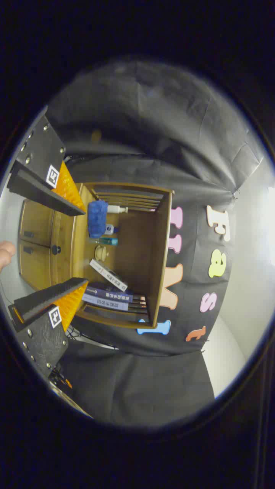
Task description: Pull open the drawer, take out the items inside it, and place them on the countertop above the cabinet.
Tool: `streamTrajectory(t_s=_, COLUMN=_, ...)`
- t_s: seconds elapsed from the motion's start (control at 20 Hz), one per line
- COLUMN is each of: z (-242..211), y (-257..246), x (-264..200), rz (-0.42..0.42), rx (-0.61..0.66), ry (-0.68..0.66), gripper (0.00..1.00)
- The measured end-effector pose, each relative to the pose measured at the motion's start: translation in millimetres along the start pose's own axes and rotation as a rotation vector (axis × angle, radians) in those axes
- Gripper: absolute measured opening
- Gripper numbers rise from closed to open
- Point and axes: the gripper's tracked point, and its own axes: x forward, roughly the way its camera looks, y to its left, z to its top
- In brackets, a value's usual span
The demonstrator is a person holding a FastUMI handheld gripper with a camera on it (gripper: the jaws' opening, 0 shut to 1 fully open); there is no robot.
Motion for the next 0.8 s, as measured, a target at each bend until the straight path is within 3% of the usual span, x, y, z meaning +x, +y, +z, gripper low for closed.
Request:
streamTrajectory(t_s=0.4, z=-20.8, y=-2.5, x=15.4, rz=0.008, rx=0.090, ry=0.007, gripper=0.97)
streamTrajectory(t_s=0.8, z=-49.0, y=-37.6, x=23.0, rz=-0.047, rx=-0.022, ry=0.013, gripper=0.97)
